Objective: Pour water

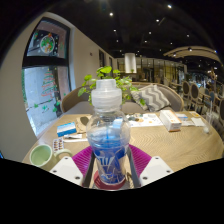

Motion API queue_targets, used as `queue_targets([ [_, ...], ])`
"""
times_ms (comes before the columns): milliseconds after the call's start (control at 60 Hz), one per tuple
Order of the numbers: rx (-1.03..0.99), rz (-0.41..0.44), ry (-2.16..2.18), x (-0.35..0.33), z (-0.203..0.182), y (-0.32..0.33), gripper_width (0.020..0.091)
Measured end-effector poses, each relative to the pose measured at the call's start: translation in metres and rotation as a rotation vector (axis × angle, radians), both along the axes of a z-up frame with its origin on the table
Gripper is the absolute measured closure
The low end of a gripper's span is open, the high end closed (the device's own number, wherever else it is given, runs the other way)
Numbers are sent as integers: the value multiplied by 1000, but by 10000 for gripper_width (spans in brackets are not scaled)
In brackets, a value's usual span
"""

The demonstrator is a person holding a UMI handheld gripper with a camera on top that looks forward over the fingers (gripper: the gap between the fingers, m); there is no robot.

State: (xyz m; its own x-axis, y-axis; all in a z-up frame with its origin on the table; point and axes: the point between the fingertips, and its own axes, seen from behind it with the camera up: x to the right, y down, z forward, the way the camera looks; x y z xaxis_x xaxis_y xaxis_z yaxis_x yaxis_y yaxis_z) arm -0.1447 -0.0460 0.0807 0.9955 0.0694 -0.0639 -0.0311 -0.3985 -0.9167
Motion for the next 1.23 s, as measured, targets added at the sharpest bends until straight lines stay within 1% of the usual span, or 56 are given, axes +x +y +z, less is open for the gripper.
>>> queue_targets([
  [67, -40, -8, 23, 3, 1, -6, 254],
  [83, -43, -16, 26, 7, -1, -4, 234],
  [117, -52, -25, 32, 6, 6, -12, 258],
  [167, -62, -31, 35, 10, 17, -22, 246],
  [233, -83, -48, 35, 18, 31, -40, 247],
  [267, -98, -45, 36, 17, 38, -51, 239],
  [317, -121, -48, 44, 17, 52, -72, 251],
  [383, -150, -49, 46, 18, 69, -101, 250],
  [467, -171, -30, 34, 15, 94, -135, 252],
  [633, -212, -26, 23, 9, 132, -201, 252],
  [817, -205, -62, -15, 19, 164, -237, 249],
  [900, -195, -74, -33, 27, 173, -244, 249],
  [1067, -198, -108, -38, 44, 175, -255, 250],
  [1233, -189, -110, -80, 57, 176, -257, 249],
])
